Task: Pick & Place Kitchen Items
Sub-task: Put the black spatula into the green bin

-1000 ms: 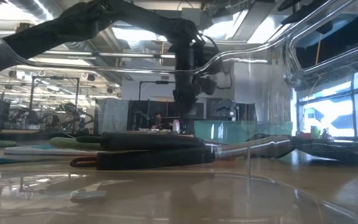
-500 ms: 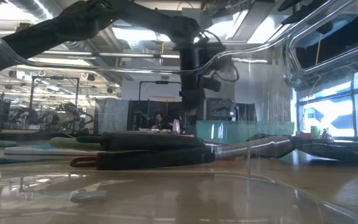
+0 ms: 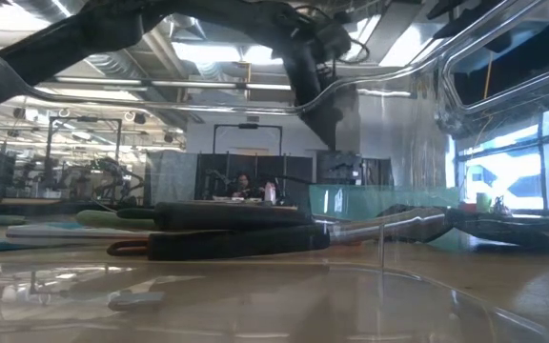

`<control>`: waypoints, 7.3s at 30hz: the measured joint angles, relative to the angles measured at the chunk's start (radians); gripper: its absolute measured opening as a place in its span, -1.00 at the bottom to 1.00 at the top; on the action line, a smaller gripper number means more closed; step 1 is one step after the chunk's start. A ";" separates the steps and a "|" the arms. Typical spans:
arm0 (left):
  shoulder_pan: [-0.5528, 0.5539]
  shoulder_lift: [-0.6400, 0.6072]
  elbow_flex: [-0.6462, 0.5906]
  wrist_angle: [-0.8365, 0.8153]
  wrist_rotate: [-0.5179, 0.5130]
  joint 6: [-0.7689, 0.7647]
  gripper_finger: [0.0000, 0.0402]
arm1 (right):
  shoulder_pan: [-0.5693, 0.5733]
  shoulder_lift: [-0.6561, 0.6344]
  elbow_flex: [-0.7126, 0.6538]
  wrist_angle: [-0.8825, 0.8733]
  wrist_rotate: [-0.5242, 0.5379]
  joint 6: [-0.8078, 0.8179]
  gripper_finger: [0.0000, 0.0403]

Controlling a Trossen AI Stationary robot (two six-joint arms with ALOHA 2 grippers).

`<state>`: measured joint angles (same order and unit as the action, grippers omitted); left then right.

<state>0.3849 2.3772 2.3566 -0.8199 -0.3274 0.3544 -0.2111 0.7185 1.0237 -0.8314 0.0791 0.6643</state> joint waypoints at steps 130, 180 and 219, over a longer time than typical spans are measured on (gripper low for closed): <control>0.001 -0.877 -1.224 -0.179 0.281 -0.575 -0.29 | 0.000 0.035 0.000 -0.077 0.085 -0.018 -0.18; 0.094 -0.553 -1.369 0.216 0.280 -0.433 -0.56 | 0.000 0.089 0.000 -0.077 0.052 -0.014 -0.18; 0.133 -0.965 -1.203 1.090 0.668 -0.891 -0.56 | 0.002 0.154 0.000 0.406 -0.223 -0.078 -0.18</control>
<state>0.5182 1.4124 1.1538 0.2704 0.3405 -0.5361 -0.2096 0.8721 1.0233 -0.4251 -0.1442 0.5859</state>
